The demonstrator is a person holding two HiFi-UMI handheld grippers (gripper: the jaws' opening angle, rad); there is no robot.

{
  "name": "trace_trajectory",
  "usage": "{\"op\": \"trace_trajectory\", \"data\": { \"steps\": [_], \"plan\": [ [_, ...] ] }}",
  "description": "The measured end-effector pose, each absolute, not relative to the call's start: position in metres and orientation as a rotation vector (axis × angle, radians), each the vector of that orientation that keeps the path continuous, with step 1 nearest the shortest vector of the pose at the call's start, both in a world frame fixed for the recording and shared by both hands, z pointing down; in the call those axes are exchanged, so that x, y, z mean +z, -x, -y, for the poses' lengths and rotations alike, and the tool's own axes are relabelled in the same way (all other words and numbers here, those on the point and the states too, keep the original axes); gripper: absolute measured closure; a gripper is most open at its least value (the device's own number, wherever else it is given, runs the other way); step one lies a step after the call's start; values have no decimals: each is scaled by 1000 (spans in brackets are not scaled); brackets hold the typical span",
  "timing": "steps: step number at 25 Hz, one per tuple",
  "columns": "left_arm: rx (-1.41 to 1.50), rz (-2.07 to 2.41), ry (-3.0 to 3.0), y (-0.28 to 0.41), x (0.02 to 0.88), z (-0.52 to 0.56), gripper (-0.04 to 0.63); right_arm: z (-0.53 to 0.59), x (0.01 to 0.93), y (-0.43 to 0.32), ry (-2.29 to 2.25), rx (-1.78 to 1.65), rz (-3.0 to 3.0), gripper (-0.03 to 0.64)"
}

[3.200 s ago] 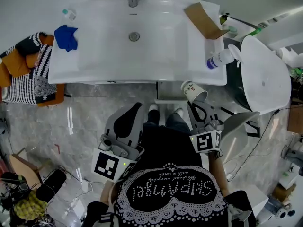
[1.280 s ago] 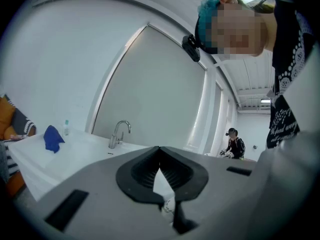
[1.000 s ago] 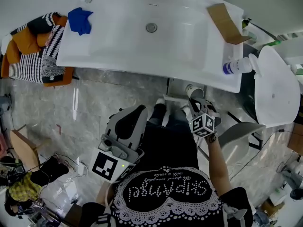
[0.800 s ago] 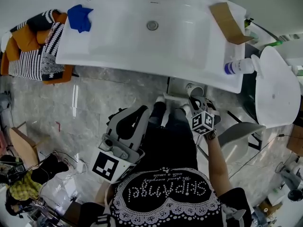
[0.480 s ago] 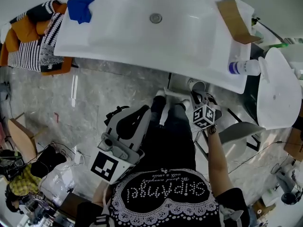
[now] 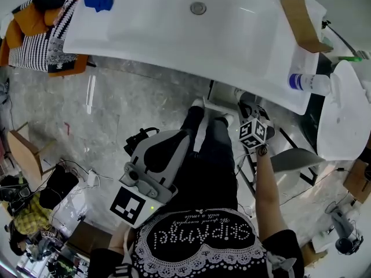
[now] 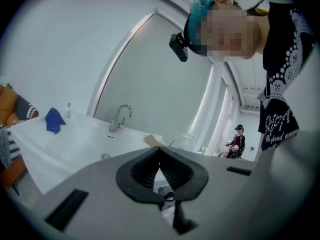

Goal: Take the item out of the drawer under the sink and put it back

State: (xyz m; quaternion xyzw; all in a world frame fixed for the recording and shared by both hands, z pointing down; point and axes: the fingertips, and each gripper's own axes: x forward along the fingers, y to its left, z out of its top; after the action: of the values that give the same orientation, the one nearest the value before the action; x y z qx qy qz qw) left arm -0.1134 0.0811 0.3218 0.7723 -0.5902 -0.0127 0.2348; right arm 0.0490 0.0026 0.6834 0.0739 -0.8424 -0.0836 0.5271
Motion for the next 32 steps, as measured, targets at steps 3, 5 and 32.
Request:
{"op": "trace_trajectory", "data": {
  "steps": [3,5,32],
  "plan": [
    [-24,1608,-2111,110,327,-83,591,-1,693,-52,-165,-194,2004,591],
    [-18,1603,-2102,110,330,-85,591,-2,700,-52,-153,-192,1996,591],
    [-1,1634,-1986,125,355,-100,591,15,762,-38,-84,-140,1908,591]
  ]
}}
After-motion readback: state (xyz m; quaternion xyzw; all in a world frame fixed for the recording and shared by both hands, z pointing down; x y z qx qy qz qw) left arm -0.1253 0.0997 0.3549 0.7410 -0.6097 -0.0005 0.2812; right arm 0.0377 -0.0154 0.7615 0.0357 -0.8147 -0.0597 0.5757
